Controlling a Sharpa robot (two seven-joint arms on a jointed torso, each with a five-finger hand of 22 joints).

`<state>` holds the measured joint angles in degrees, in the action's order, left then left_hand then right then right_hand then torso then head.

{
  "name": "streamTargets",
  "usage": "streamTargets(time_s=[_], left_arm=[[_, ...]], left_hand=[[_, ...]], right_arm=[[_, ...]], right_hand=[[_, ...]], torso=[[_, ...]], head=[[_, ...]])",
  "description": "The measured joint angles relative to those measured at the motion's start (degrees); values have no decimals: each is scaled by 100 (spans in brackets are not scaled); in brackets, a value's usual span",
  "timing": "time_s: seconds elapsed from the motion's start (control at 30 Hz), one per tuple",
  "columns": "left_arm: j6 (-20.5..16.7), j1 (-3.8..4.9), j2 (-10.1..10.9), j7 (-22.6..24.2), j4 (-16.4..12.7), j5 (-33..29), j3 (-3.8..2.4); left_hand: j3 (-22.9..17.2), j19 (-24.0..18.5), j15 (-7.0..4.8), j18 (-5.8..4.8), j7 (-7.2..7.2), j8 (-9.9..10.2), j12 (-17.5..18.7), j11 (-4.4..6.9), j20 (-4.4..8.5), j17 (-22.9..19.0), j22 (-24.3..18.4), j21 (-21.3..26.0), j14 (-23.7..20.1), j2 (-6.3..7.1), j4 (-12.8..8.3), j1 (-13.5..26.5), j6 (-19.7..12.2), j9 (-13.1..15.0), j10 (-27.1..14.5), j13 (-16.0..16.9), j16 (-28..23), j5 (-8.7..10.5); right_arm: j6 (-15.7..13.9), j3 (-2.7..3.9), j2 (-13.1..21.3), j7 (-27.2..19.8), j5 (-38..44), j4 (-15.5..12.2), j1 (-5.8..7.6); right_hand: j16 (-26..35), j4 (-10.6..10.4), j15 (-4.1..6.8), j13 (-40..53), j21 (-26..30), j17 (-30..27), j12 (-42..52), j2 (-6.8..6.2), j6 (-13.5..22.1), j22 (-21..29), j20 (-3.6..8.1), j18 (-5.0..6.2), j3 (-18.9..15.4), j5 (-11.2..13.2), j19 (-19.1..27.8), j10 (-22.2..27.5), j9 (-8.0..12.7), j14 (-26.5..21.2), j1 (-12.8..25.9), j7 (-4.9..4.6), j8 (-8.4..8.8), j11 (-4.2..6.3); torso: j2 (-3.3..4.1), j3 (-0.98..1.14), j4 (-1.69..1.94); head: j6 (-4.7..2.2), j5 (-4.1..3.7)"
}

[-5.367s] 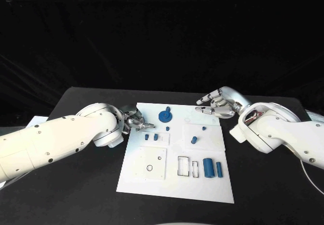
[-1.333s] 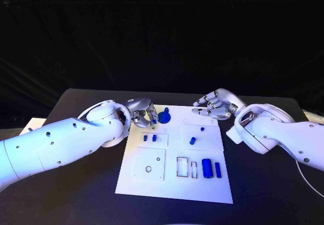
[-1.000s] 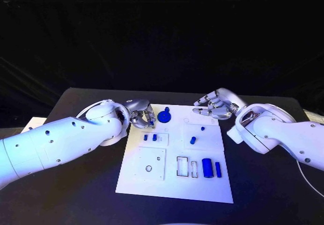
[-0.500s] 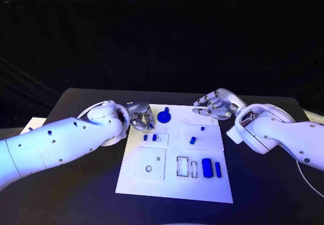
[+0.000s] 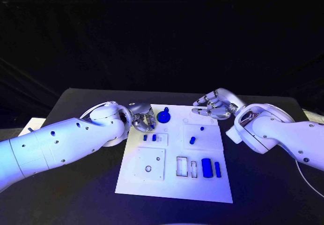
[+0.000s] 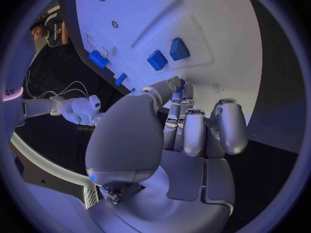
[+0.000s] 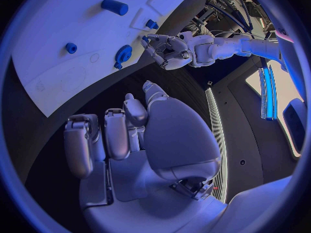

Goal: Assemble the parts on the task board

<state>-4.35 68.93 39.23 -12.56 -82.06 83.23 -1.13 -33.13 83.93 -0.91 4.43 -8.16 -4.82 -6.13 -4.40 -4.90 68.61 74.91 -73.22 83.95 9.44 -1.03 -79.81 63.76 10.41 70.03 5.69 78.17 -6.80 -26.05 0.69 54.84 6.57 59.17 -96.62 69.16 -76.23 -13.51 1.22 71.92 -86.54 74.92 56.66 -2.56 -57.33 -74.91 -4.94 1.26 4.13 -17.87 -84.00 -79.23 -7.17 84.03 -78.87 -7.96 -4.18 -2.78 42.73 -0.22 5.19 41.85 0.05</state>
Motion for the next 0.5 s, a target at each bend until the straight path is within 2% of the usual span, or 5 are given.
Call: streamTargets(time_s=[0.5], left_arm=[[65, 5, -31, -23, 10, 73, 4]], left_hand=[[0, 0, 0, 0, -20, 8, 35, 0, 0, -3, 0, 0, 0, 0, 0, 0, 20, -10, 0, 1, 0, 25]], right_arm=[[2, 0, -2, 0, 0, -1, -1]], right_hand=[[0, 0, 0, 0, 0, -1, 0, 0, 0, 0, 0, 0, 0, 0, 0, 0, 0, 0, 0, 0, 0, 0]], torso=[[-1, -3, 1]], head=[[3, -5]])
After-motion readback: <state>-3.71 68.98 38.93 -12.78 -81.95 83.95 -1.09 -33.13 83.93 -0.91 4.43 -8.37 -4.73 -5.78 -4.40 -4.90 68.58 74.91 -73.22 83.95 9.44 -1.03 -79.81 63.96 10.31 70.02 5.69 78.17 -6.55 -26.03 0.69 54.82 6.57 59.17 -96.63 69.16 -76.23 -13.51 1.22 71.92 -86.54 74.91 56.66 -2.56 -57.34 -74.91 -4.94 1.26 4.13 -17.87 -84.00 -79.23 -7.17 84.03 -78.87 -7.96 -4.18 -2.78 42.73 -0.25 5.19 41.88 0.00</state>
